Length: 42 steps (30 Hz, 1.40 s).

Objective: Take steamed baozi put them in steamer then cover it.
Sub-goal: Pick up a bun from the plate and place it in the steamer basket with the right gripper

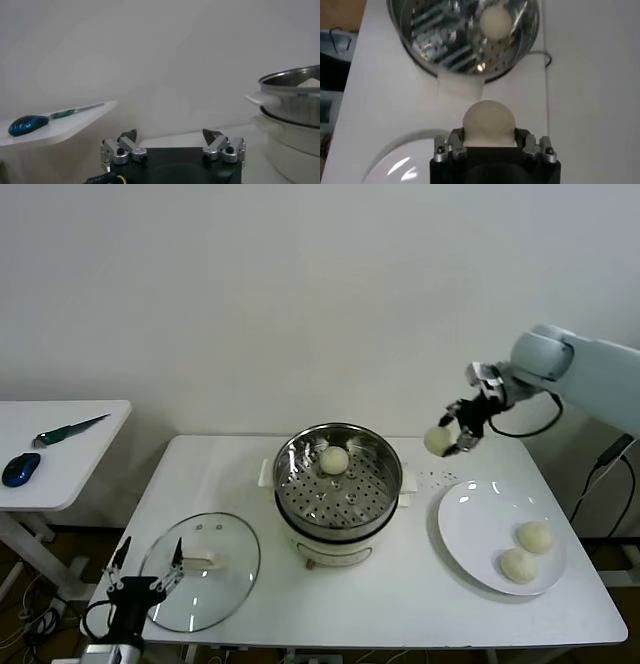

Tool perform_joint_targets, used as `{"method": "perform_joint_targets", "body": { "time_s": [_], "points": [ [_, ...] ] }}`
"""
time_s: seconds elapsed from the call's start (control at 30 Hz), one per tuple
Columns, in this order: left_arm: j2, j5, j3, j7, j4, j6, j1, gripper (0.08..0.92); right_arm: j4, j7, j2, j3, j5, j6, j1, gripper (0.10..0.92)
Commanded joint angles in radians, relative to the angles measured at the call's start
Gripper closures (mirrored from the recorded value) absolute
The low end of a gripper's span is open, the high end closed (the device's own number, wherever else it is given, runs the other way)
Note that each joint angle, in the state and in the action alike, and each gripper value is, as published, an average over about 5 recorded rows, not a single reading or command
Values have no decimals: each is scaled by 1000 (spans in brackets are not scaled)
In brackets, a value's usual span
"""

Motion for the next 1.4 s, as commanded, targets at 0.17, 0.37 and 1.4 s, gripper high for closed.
{"method": "perform_joint_targets", "body": {
  "time_s": [0.17,0.37,1.4],
  "points": [
    [9,-13,19,2,-38,12,4,177,10,148,342,-51,216,-110,21,364],
    [21,-13,14,2,-41,13,8,177,-11,192,449,-27,195,-127,-78,362],
    [20,-7,8,-1,-33,14,10,177,-82,181,497,-2,77,-148,-227,225]
  ]
}}
